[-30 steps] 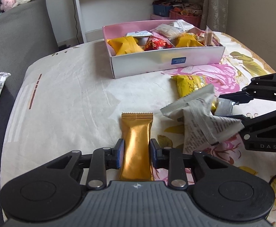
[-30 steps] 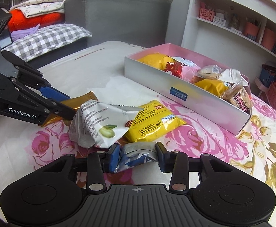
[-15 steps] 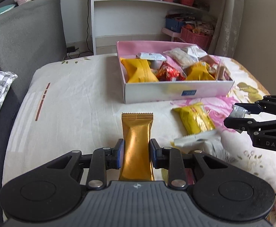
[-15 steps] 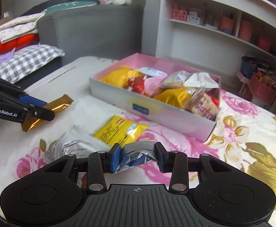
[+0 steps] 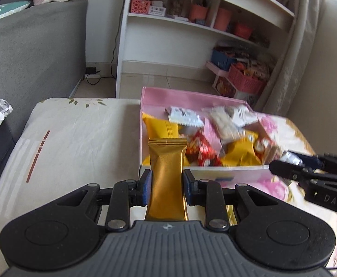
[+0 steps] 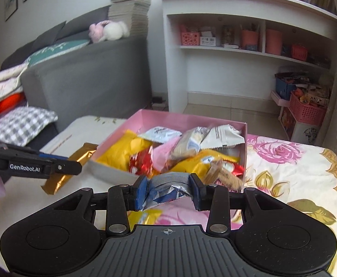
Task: Organize snacks
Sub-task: 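Lower the gold bar and silver packet into the box and open both tools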
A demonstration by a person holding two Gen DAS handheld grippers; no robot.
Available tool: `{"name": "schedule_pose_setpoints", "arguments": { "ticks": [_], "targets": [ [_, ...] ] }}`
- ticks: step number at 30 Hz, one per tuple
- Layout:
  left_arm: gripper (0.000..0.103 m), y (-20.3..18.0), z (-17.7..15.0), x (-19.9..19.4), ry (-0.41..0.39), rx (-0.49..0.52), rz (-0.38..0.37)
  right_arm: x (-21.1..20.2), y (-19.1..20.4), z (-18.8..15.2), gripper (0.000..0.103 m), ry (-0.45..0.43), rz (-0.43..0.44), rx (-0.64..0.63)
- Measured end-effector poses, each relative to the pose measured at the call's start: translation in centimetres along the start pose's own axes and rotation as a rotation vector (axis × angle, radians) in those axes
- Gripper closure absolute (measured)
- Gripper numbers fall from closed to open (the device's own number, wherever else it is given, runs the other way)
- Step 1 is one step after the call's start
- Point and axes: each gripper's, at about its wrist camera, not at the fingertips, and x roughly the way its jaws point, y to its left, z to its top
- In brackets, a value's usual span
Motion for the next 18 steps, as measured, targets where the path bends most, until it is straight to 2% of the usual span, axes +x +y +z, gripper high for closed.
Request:
{"name": "schedule_pose_setpoints", "arguments": {
  "ticks": [3, 9, 18],
  "targets": [
    [0.078, 0.1, 0.9, 0.8, -0.01, -0.036, -0.015, 1.0, -0.8, 0.9, 0.065, -0.005, 0.0, 0.079],
    [0.078, -0.5, 2.9, 4.3, -0.013, 0.002, -0.012, 3.1, -1.8, 1.4, 0.065, 0.017, 0.006, 0.183],
    [0.077, -1.2, 5.4, 8.7, -0.007, 0.086, 0.029, 4.9, -1.5, 1.1, 0.065, 0.059, 0.04, 0.208]
  ]
}}
